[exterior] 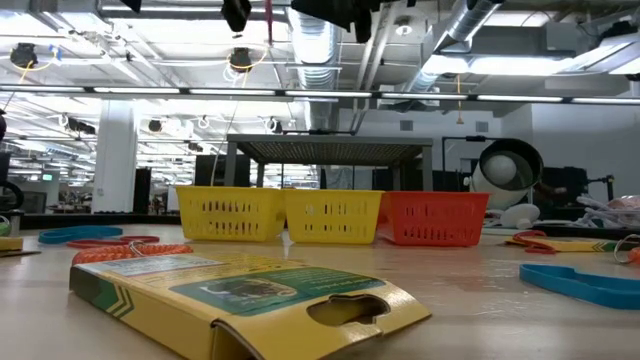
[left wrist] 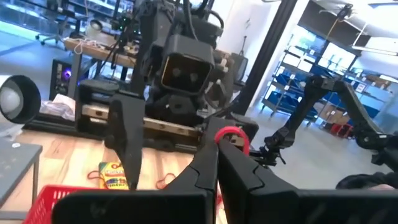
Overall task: Pick & Place Office Desk Supplies
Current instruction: Put the red rubber band into the red bin
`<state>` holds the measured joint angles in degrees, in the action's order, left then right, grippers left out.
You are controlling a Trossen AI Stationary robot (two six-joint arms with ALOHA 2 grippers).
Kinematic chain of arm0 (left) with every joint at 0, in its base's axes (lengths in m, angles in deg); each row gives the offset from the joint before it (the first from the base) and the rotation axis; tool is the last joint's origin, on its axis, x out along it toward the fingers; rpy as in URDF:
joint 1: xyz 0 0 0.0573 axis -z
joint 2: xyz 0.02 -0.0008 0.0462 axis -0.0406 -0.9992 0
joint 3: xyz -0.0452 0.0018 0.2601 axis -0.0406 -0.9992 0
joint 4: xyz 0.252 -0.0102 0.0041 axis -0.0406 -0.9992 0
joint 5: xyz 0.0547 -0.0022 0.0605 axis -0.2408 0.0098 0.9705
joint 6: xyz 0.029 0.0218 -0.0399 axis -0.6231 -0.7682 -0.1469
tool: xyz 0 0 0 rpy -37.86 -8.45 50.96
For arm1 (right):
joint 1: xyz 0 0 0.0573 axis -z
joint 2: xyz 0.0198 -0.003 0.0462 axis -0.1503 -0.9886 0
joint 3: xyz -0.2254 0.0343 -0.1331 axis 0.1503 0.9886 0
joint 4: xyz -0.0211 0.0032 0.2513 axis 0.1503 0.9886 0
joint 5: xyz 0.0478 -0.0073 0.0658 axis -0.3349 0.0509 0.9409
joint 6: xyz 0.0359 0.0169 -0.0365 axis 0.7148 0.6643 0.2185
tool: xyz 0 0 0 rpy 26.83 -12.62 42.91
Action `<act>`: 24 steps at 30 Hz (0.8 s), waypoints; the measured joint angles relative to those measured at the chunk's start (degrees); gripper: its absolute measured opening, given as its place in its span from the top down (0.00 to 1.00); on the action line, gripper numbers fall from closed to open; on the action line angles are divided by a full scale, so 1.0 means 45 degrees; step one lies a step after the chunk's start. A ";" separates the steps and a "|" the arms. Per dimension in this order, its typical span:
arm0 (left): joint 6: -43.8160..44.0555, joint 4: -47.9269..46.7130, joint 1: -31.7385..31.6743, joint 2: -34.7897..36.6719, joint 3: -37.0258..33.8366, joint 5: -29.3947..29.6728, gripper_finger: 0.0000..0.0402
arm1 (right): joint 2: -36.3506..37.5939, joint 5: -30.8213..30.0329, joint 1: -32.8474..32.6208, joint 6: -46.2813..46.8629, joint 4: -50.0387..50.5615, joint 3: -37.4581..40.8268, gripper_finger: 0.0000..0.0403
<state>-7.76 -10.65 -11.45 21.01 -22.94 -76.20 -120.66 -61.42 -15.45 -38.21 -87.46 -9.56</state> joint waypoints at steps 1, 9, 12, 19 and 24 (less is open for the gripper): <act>0.0005 0.0111 0.0018 0.0005 0.0000 0.0005 1.00 | 0.0000 0.0090 0.0000 0.0016 -0.0040 0.0000 0.42; 0.0189 0.0925 0.0018 -0.0285 0.0000 -0.0058 1.00 | -0.0281 0.0983 0.0047 0.0026 -0.0927 -0.0003 0.42; 0.0189 0.0899 0.0018 -0.0411 0.0000 -0.0061 1.00 | -0.0735 0.1209 0.0106 0.0026 -0.1404 -0.0003 0.42; 0.0226 0.0914 0.0106 -0.0403 0.0000 -0.0131 1.00 | -0.1076 0.1291 0.0305 0.0128 -0.2045 0.0000 0.42; 0.0226 0.0996 0.0106 -0.0403 0.0000 -0.0131 1.00 | -0.1377 0.1918 0.0467 0.0291 -0.2369 -0.0207 0.42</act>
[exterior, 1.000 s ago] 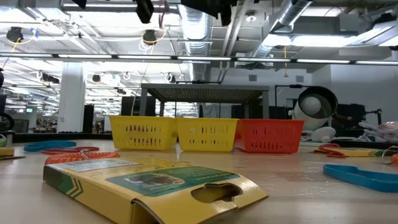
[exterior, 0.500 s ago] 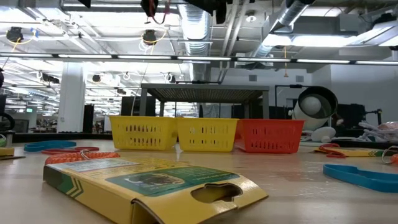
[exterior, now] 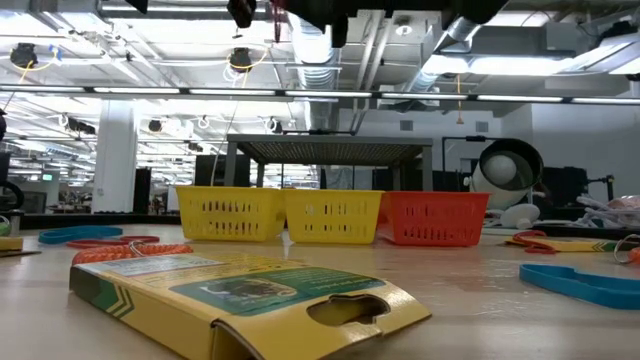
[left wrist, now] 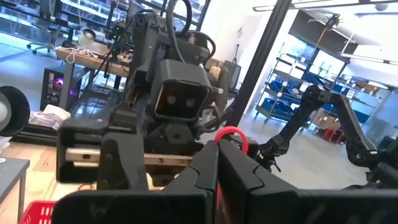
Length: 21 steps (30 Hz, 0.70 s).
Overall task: Pick & Place Office Desk Supplies
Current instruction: Put the red rubber band into the red bin
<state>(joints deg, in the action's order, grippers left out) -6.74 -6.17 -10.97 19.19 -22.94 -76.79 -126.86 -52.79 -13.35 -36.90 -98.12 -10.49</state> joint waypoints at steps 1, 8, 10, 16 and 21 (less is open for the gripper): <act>0.0002 0.0012 0.0000 0.0000 0.0000 0.0000 1.00 | -0.0060 0.0104 0.0031 0.0110 0.0048 -0.0055 0.42; 0.0001 0.0053 0.0074 0.0005 0.0000 0.0000 1.00 | -0.0279 0.0404 0.0087 0.0174 0.0175 -0.0245 0.52; 0.0002 0.0053 0.0078 0.0005 0.0000 0.0000 1.00 | -0.0269 0.0415 0.0079 0.0219 0.0343 -0.0245 0.59; 0.0002 0.0049 0.0078 0.0010 0.0000 0.0000 1.00 | -0.0264 0.0415 0.0087 0.0400 0.0379 -0.0245 0.84; 0.0002 0.0044 0.0078 0.0010 0.0000 0.0000 1.00 | -0.0264 0.0414 0.0087 0.0400 0.0378 -0.0245 0.98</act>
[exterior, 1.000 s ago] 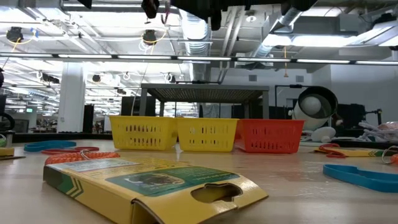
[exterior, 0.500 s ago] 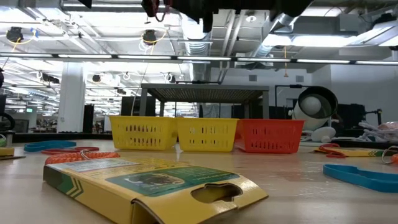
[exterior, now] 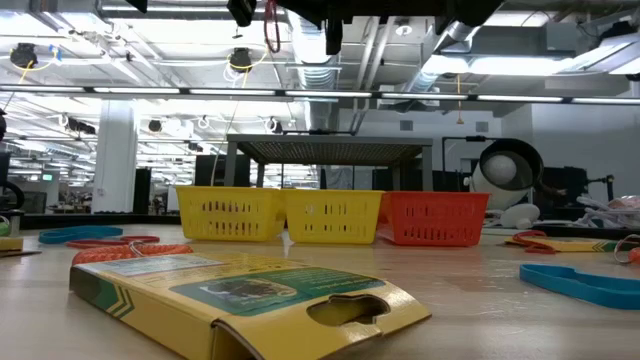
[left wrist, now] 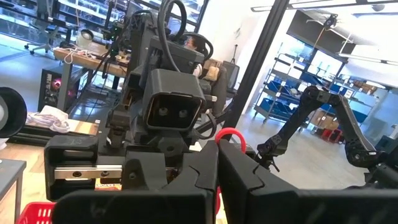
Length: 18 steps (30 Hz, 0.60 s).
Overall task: Pick & Place Office Desk Supplies
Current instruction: Put the red rubber band into the red bin
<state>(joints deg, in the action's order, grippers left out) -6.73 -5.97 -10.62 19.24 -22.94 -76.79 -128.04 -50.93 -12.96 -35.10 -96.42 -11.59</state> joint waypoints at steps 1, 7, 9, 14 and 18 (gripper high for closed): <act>0.0000 0.0000 0.0000 0.0000 0.0000 0.0000 1.00 | 0.0005 -0.0002 0.0000 0.0000 0.0000 0.0000 0.97; -0.0002 0.0027 0.0000 0.0000 0.0000 0.0005 1.00 | 0.0005 -0.0003 0.0000 -0.0006 0.0002 0.0000 0.99; -0.0005 0.0112 -0.0005 0.0065 0.0000 0.0010 0.99 | 0.0005 0.0001 0.0000 -0.0006 0.0001 0.0000 0.99; -0.0063 0.0470 0.0000 0.0289 -0.0019 0.0010 0.95 | 0.0015 0.0041 -0.0005 -0.0010 -0.0004 0.0000 0.99; -0.0298 0.0712 0.0000 0.0542 0.0000 0.0007 0.87 | 0.0015 0.0259 -0.0003 -0.0010 0.0011 0.0000 1.00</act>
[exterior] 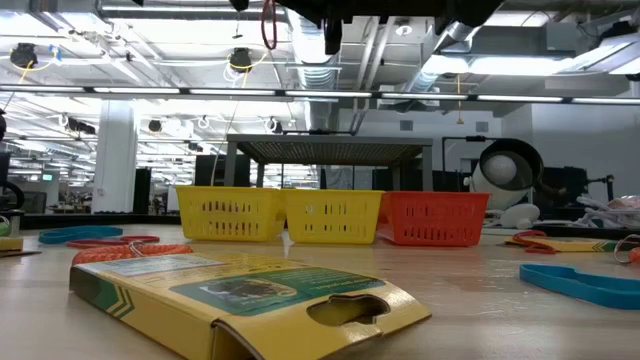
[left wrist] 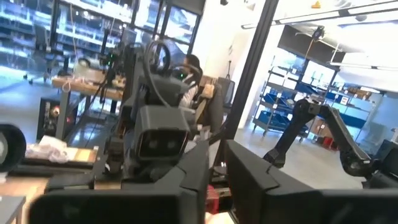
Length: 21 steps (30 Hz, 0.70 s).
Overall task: Pick & Place Office Desk Supplies
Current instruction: Put the red rubber band into the red bin
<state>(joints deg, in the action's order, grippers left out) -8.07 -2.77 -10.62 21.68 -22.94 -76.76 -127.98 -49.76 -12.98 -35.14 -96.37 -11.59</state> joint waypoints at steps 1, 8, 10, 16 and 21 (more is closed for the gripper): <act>-0.0048 0.0077 0.0000 0.0028 0.0000 -0.0002 0.84 | 0.0000 0.0008 0.0001 0.0003 0.0013 0.0000 1.00; -0.0081 0.0103 0.0000 0.0209 0.0000 0.0005 0.58 | 0.0000 0.0024 0.0003 -0.0013 0.0027 0.0000 1.00; -0.0081 0.0069 -0.0001 0.0281 -0.0003 0.0008 0.52 | 0.0000 0.0024 0.0003 -0.0034 0.0023 0.0000 1.00; -0.0110 -0.0908 -0.0236 0.1089 -0.0002 -0.0002 0.43 | 0.0715 0.0024 -0.0006 -0.0256 0.1087 0.0005 1.00; -0.0450 -0.2380 -0.0510 0.1857 0.0000 0.0022 0.42 | 0.2033 -0.0015 -0.0038 -0.0804 0.2268 0.0000 1.00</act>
<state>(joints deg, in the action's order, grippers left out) -10.09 -13.48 -12.91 30.04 -22.94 -76.66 -118.83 -49.83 -13.15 -38.76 -86.16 -11.59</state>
